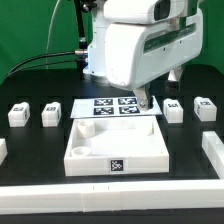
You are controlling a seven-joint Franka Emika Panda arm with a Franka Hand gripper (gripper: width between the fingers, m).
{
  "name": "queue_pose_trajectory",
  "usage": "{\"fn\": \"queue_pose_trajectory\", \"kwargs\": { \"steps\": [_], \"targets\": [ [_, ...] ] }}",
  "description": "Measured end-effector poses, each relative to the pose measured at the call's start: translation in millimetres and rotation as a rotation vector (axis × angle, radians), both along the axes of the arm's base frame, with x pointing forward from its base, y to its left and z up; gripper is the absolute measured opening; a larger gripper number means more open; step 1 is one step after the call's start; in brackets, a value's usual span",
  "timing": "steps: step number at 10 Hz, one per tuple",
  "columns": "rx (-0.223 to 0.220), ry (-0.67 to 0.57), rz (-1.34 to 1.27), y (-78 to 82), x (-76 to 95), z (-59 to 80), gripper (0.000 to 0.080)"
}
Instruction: Assemble one leg
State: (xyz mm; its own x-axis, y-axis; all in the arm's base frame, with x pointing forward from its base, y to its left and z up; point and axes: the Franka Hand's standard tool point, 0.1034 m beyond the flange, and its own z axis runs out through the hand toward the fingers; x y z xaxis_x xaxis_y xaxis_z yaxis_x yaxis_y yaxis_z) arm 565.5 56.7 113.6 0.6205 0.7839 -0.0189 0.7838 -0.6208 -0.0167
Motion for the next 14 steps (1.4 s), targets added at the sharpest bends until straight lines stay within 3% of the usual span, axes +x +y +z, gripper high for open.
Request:
{"fn": "queue_pose_trajectory", "kwargs": {
  "steps": [10,12,14],
  "targets": [
    [0.002,-0.005,0.004,-0.7,-1.5,-3.4,0.0650],
    [0.004,-0.006,0.037,-6.6,-24.5,-17.7,0.0650],
    [0.004,0.001,0.156,-15.6,-47.1,-20.0,0.0650]
  ]
}}
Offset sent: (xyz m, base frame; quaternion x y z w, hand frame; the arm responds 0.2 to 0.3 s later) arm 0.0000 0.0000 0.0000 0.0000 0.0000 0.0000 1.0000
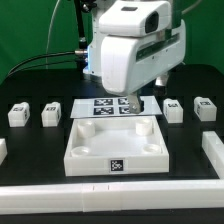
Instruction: Assemble one leg
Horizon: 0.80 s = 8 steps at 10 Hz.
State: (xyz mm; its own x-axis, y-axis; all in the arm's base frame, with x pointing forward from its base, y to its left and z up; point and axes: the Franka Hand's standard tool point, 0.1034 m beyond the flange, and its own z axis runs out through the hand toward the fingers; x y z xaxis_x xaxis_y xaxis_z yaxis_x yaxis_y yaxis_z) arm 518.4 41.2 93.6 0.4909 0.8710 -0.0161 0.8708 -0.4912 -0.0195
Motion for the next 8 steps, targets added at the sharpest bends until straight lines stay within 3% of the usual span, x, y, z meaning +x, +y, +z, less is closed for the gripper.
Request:
{"fn": "queue_pose_trajectory", "kwargs": {
  "steps": [2,7,8],
  "targets": [
    [0.005,0.023,0.182,-13.1,-14.9,-4.1,0.0650],
    [0.004,0.024,0.156,-12.9,-14.7,-4.9,0.0650],
    [0.009,0.032,0.266,-16.9,-17.7,-5.8,0.0650]
  ]
}}
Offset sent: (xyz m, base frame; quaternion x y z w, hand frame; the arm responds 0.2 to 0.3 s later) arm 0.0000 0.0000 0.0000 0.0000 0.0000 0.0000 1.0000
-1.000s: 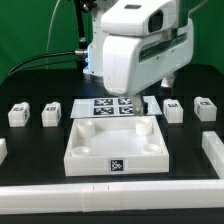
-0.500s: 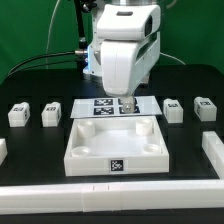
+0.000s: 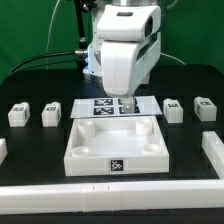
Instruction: Assemble one leg
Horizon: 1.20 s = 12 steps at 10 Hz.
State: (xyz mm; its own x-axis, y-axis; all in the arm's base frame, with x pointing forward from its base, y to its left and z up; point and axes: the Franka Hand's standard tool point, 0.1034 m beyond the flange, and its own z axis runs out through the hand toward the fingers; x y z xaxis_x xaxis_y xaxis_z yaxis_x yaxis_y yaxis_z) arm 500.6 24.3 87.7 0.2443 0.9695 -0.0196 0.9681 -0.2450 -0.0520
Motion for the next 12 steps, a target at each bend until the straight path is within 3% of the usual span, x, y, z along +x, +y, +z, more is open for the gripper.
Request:
{"fn": "queue_pose_trajectory", "kwargs": {
  "steps": [4,8,12],
  "targets": [
    [0.018,0.048,0.191,-18.9,-47.7,-22.4,0.0650],
    [0.018,0.051,0.186,-19.2,-47.6,-22.8,0.0650],
    [0.033,0.100,0.215,-29.5,-72.9,-42.1,0.0650]
  ]
}}
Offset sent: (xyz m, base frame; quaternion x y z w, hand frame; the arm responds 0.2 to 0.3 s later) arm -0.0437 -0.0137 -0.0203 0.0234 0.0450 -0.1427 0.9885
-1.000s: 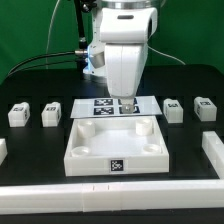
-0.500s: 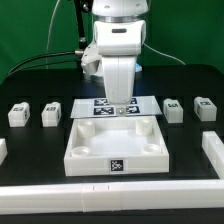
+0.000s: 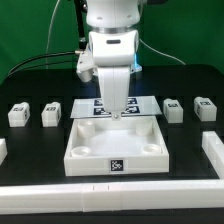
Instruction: Assemble one leg
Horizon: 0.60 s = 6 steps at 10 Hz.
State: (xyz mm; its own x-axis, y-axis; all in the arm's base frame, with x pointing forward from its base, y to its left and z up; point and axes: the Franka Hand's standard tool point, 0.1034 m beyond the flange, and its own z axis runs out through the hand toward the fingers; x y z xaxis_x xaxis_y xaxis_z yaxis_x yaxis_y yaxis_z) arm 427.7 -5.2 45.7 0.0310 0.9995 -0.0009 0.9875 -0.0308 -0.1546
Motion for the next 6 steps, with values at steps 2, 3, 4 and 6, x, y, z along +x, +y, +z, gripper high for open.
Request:
{"fn": "queue_pose_trajectory", "kwargs": {
  "steps": [2,3,4,6],
  "targets": [
    [0.004,0.030,-0.004,2.8,-9.2,-12.5,0.0650],
    [0.007,0.044,0.001,6.3,-13.6,-18.8,0.0650],
    [0.011,0.057,0.005,9.4,-17.7,-24.4,0.0650],
    [0.016,0.071,0.008,12.5,-22.2,-33.4,0.0650]
  ]
}}
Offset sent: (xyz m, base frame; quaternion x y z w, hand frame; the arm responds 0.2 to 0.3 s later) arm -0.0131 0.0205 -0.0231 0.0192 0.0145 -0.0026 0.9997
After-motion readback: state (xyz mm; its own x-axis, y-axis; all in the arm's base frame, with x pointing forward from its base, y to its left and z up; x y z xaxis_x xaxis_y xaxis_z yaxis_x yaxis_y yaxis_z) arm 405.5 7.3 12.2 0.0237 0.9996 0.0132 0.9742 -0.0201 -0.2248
